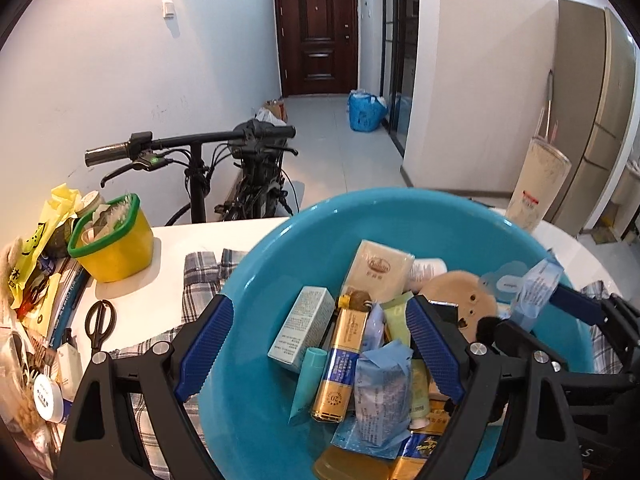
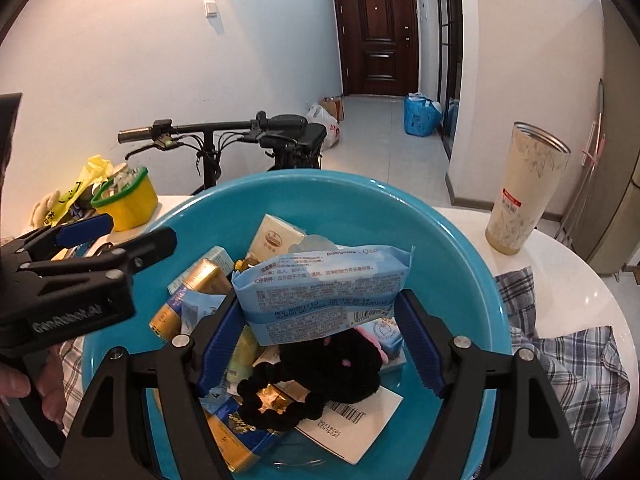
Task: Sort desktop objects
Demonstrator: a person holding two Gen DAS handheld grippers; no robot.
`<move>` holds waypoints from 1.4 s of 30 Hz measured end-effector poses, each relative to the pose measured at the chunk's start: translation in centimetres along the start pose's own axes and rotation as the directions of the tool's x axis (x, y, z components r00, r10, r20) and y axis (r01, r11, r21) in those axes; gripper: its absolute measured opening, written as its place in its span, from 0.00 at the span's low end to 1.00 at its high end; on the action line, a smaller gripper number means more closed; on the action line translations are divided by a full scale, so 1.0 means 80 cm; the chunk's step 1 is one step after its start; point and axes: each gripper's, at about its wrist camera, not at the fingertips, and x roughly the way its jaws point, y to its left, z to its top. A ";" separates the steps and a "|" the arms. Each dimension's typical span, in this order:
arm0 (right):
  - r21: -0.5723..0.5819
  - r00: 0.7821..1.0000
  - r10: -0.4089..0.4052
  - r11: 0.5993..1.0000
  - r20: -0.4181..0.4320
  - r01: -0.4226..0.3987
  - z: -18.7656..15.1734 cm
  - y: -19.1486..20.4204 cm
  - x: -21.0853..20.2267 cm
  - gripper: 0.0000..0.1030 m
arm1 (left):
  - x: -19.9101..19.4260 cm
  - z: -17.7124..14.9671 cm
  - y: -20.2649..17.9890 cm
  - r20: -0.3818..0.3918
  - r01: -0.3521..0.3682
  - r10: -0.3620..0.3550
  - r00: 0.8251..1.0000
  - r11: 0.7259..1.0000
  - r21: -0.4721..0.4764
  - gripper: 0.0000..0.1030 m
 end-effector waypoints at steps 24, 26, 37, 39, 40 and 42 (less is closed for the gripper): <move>-0.031 0.995 -0.094 0.995 0.019 0.095 0.006 0.004 -0.009 0.99 | -0.027 0.005 0.014 0.055 0.027 -0.025 0.998 0.999 -0.045 0.87; -0.032 0.995 -0.098 0.995 0.018 0.098 0.006 0.004 -0.009 0.99 | -0.029 0.005 0.014 0.056 0.027 -0.024 0.998 0.999 -0.044 0.87; -0.025 0.994 -0.107 0.994 0.037 0.108 0.009 0.001 -0.019 0.99 | -0.036 0.007 0.013 0.065 0.030 -0.027 0.998 0.999 -0.042 0.87; -0.018 0.993 -0.107 0.994 0.045 0.108 0.011 -0.002 -0.024 0.99 | -0.042 0.008 0.014 0.079 0.028 -0.024 0.997 0.999 -0.046 0.87; -0.014 0.993 -0.108 0.994 0.051 0.109 0.012 -0.004 -0.026 0.99 | -0.048 0.008 0.014 0.092 0.028 -0.023 0.995 0.999 -0.045 0.87; -0.003 0.992 -0.110 0.994 0.069 0.110 0.013 -0.007 -0.035 0.99 | -0.059 0.008 0.013 0.112 0.029 -0.024 0.993 0.999 -0.040 0.87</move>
